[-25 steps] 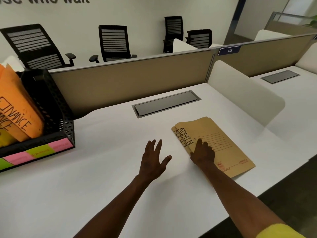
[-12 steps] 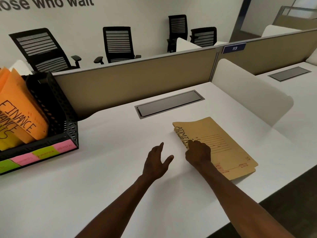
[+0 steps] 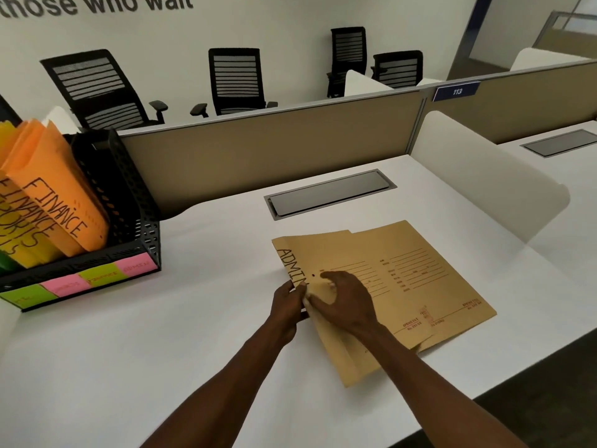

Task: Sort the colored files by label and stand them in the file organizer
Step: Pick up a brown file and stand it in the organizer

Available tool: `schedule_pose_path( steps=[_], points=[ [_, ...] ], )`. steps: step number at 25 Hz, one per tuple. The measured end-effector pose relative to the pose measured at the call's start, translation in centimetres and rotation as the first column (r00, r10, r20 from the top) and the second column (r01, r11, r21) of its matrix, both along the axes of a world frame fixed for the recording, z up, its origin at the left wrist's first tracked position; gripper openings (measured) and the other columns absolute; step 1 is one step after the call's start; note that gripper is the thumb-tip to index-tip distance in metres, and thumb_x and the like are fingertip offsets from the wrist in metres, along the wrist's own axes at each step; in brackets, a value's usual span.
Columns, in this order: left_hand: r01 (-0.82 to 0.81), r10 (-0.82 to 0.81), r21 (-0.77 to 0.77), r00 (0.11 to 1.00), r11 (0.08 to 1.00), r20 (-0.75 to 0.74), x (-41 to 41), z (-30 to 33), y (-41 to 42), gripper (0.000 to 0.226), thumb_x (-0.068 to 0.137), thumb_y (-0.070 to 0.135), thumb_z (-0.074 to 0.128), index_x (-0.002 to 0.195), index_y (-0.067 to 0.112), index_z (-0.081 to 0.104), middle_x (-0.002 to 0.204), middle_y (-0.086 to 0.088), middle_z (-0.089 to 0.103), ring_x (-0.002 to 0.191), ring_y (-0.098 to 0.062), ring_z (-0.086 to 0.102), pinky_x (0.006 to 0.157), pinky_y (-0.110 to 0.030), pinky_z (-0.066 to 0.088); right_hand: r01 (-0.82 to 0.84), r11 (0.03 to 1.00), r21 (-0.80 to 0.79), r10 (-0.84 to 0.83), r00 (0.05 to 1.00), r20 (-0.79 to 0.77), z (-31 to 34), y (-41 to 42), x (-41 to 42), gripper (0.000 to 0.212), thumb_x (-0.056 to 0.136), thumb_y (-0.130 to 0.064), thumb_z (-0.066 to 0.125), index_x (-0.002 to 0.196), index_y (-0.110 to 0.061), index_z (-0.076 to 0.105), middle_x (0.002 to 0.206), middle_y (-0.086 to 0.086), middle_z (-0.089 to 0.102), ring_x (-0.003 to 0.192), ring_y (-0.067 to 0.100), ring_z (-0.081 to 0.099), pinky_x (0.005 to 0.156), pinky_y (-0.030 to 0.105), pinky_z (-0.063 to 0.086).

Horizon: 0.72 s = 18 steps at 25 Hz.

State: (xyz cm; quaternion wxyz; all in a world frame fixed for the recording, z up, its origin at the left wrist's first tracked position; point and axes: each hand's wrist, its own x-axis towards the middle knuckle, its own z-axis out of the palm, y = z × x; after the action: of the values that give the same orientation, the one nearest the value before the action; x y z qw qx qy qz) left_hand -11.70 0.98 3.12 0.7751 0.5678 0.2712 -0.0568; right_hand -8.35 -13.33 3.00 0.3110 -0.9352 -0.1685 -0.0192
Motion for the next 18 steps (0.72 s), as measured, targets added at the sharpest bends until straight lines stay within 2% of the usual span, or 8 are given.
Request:
schedule_pose_path(
  steps=[2, 4, 6, 8, 10, 12, 16, 18],
  points=[
    [-0.018, 0.017, 0.016, 0.999, 1.000, 0.032, -0.7, 0.5, 1.5, 0.021, 0.103, 0.022, 0.050, 0.118, 0.026, 0.064, 0.111, -0.003, 0.072, 0.100, -0.029, 0.069, 0.074, -0.041, 0.060, 0.162, 0.986, 0.022, -0.161, 0.986, -0.041, 0.0, -0.8, 1.8, 0.074, 0.078, -0.070, 0.062, 0.136, -0.024, 0.054, 0.140, 0.002, 0.053, 0.129, 0.022, 0.046, 0.101, 0.039, 0.044],
    [-0.025, 0.022, 0.035, 0.996, 0.999, 0.083, -1.7, 1.5, 3.2, 0.021, 0.103, 0.023, 0.050, 0.115, 0.031, 0.065, 0.111, 0.000, 0.074, 0.101, -0.027, 0.070, 0.076, -0.041, 0.060, 0.306, 0.951, -0.043, -0.308, 0.939, -0.153, 0.1, -1.6, 3.8, 0.085, 0.079, -0.075, 0.055, 0.144, -0.023, 0.042, 0.151, 0.012, 0.039, 0.141, 0.031, 0.032, 0.110, 0.050, 0.037],
    [-0.031, 0.025, 0.043, 0.991, 0.999, 0.134, -2.9, 2.5, 5.2, 0.023, 0.103, 0.024, 0.050, 0.119, 0.031, 0.065, 0.113, 0.001, 0.074, 0.103, -0.027, 0.070, 0.080, -0.044, 0.060, 0.361, 0.930, -0.074, -0.366, 0.883, -0.293, 0.4, -1.7, 5.4, 0.098, 0.077, -0.081, 0.050, 0.151, -0.019, 0.030, 0.156, 0.016, 0.032, 0.144, 0.036, 0.027, 0.113, 0.055, 0.031],
    [-0.031, 0.021, 0.053, 0.984, 0.998, 0.178, -3.8, 3.1, 7.0, 0.025, 0.103, 0.026, 0.050, 0.124, 0.030, 0.063, 0.117, 0.000, 0.072, 0.107, -0.029, 0.069, 0.086, -0.048, 0.059, 0.340, 0.941, 0.011, -0.304, 0.855, -0.421, 0.9, -0.9, 6.3, 0.107, 0.073, -0.086, 0.047, 0.153, -0.018, 0.027, 0.154, 0.015, 0.037, 0.140, 0.037, 0.035, 0.112, 0.055, 0.034],
    [-0.057, 0.042, 0.064, 0.976, 0.996, 0.215, -4.8, 3.7, 8.9, 0.027, 0.102, 0.027, 0.051, 0.127, 0.029, 0.061, 0.120, 0.000, 0.071, 0.111, -0.030, 0.067, 0.090, -0.052, 0.057, 0.301, 0.946, 0.119, -0.203, 0.838, -0.507, 1.5, 1.3, 6.3, 0.101, 0.075, -0.083, 0.050, 0.150, -0.018, 0.035, 0.152, 0.012, 0.042, 0.136, 0.035, 0.042, 0.110, 0.051, 0.037],
    [-0.088, 0.068, 0.071, 0.965, 0.994, 0.254, -5.8, 4.7, 11.0, 0.031, 0.101, 0.030, 0.052, 0.131, 0.027, 0.059, 0.123, -0.002, 0.070, 0.115, -0.031, 0.065, 0.093, -0.054, 0.055, 0.284, 0.938, 0.200, -0.126, 0.814, -0.568, 1.8, 4.1, 6.0, 0.097, 0.073, -0.083, 0.053, 0.146, -0.019, 0.043, 0.149, 0.010, 0.046, 0.133, 0.033, 0.045, 0.107, 0.051, 0.039],
    [-0.090, 0.045, 0.128, 0.946, 0.988, 0.320, -8.3, 6.8, 15.1, 0.039, 0.099, 0.034, 0.052, 0.136, 0.027, 0.057, 0.130, 0.001, 0.066, 0.121, -0.027, 0.061, 0.095, -0.053, 0.054, 0.192, 0.930, 0.314, 0.053, 0.774, -0.631, 2.0, 10.6, 5.1, 0.104, 0.058, -0.097, 0.050, 0.137, -0.028, 0.053, 0.139, 0.003, 0.056, 0.125, 0.031, 0.052, 0.106, 0.058, 0.040],
    [-0.086, 0.026, 0.158, 0.937, 0.984, 0.348, -9.4, 8.4, 16.8, 0.043, 0.095, 0.036, 0.055, 0.137, 0.026, 0.056, 0.133, 0.002, 0.064, 0.123, -0.025, 0.059, 0.096, -0.054, 0.054, 0.136, 0.906, 0.402, 0.180, 0.735, -0.654, 3.8, 14.0, 3.6, 0.085, 0.065, -0.095, 0.043, 0.124, -0.035, 0.059, 0.131, -0.003, 0.059, 0.122, 0.028, 0.053, 0.107, 0.059, 0.038]
  ],
)
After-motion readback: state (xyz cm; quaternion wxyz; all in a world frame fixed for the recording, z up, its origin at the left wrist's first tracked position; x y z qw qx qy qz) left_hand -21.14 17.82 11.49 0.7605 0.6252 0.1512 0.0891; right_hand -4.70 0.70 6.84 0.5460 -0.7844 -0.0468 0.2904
